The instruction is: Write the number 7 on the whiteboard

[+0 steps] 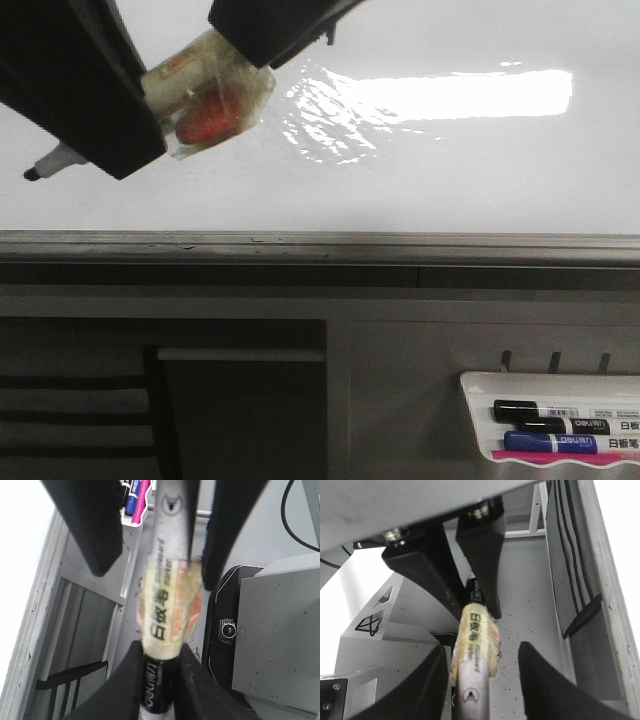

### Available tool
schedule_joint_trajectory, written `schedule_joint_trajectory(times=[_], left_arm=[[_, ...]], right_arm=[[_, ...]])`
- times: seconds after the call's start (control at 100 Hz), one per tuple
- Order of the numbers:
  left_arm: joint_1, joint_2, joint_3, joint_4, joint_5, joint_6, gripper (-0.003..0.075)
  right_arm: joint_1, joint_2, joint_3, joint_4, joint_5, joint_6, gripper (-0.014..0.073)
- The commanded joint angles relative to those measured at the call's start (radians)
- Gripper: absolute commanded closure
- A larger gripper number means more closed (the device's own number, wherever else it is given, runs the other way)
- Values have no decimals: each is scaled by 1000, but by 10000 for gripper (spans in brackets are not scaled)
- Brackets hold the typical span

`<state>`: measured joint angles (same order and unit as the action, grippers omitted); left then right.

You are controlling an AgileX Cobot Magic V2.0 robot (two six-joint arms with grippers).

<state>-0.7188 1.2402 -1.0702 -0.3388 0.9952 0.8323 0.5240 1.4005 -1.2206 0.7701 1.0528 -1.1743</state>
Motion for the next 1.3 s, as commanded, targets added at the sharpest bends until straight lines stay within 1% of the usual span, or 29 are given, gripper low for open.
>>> schedule_joint_trajectory(times=[0.0,0.15,0.2,0.3,0.42,0.51,0.59,0.64,0.69,0.71,0.76,0.77,0.81,0.86,0.89,0.97,1.03,1.08,1.17,1.29], left_arm=[[-7,-25,-33,-27,-41,1,741],[-7,-25,-33,-27,-41,1,741],[-7,-25,-33,-27,-41,1,741],[-7,-25,-33,-27,-41,1,741],[-7,-25,-33,-27,-42,1,741],[-7,-25,-33,-27,-48,1,741],[-7,-25,-33,-27,-65,-9,736],[-7,-25,-33,-29,-76,-9,708],[-7,-25,-33,-29,-84,-9,654],[-7,-25,-33,-29,-86,-9,615],[-7,-25,-35,-27,-94,-9,551],[-7,-27,-37,-27,-98,-9,521],[-7,-27,-39,-27,-105,-15,478],[1,-32,-43,-27,-122,-39,446],[9,-43,-43,-27,-132,-59,443],[50,-67,-43,-27,-156,-88,444],[114,-95,-36,-29,-168,-114,444],[161,-118,-25,-38,-172,-140,444],[284,-173,11,-97,-178,-167,444],[430,-260,86,-196,-196,-167,446]], right_arm=[[0,-27,-34,52,-1,-17,337],[0,-27,-34,52,6,-17,343],[0,-27,-34,52,13,-17,374],[0,-27,-34,52,16,-17,480],[0,-27,-34,54,22,-17,584],[0,-27,-34,54,30,-17,628],[0,-27,-34,54,30,-17,640],[0,-27,-34,54,30,-17,639],[0,-27,-34,52,30,-17,639],[0,-27,-34,50,28,-17,639],[0,-27,-34,48,26,-13,639],[0,-27,-34,48,24,-13,639],[0,-29,-34,48,18,-8,639],[0,-36,-34,37,1,8,639],[0,-40,-34,14,-14,31,639],[-2,-66,-34,-82,-74,145,639],[-6,-88,-32,-179,-94,244,639],[-19,-111,-15,-228,-108,307,639],[-74,-172,46,-251,-168,413,639],[-181,-267,197,-236,-266,504,639]])
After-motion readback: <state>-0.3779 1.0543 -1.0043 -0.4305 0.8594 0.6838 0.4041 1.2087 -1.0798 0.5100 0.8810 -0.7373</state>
